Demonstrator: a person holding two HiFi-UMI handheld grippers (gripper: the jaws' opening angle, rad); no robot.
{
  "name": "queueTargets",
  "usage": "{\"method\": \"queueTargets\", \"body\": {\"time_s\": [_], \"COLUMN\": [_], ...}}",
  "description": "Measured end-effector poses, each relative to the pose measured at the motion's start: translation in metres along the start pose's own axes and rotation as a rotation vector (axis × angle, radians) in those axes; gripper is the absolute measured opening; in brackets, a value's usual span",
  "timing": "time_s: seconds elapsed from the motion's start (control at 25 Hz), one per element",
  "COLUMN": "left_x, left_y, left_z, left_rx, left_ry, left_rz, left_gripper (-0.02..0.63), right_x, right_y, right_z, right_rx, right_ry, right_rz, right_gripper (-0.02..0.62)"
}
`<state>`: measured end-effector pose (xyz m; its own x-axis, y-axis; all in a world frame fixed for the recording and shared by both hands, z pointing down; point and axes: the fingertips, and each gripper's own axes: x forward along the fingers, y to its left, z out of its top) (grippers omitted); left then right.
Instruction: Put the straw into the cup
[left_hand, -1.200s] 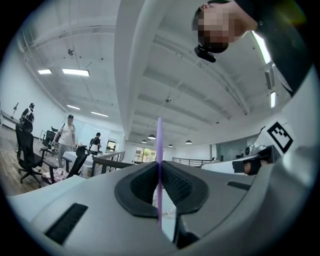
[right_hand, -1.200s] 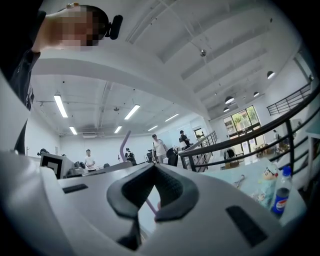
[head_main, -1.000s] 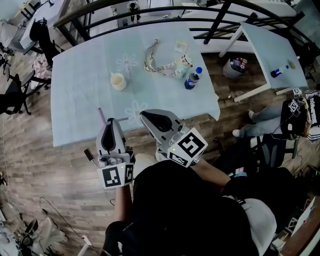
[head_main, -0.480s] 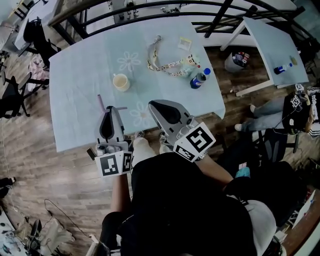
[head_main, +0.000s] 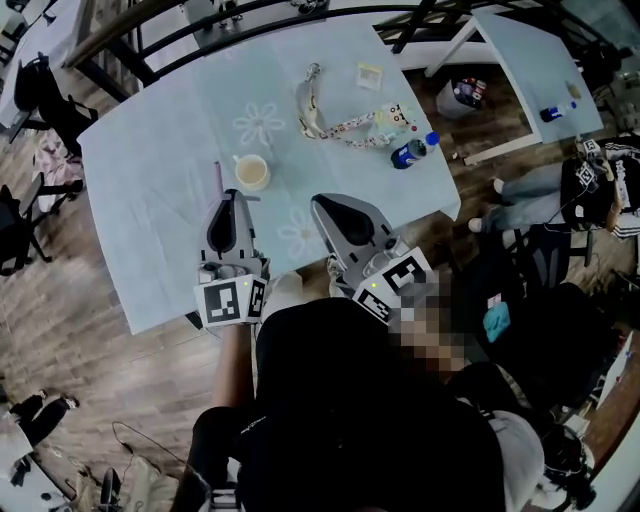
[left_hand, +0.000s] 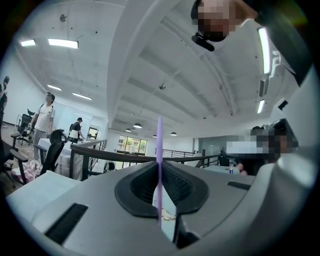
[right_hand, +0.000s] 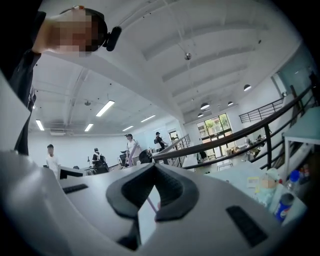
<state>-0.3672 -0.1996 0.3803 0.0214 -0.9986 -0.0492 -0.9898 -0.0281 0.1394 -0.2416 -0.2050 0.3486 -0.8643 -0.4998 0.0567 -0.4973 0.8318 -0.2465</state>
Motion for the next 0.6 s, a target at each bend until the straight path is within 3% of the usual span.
{"method": "queueTargets", "body": {"time_s": [0.28,0.6], "left_x": [0.042,0.084], "left_y": [0.036,0.057], "left_z": [-0.038,-0.085], "left_rx": [0.004,0.008], "left_ry": [0.064,0.145], "left_rz": [-0.109,-0.173], "left_gripper": [0.029,0.029], "right_x": [0.026,0.032], "right_y": [-0.003,-0.022], "right_z": [-0.015,-0.029], "right_rx": [0.016,0.036], "right_ry": [0.013,0.043], "right_rz": [-0.126,-0.249], "right_gripper": [0.009,0.009]}}
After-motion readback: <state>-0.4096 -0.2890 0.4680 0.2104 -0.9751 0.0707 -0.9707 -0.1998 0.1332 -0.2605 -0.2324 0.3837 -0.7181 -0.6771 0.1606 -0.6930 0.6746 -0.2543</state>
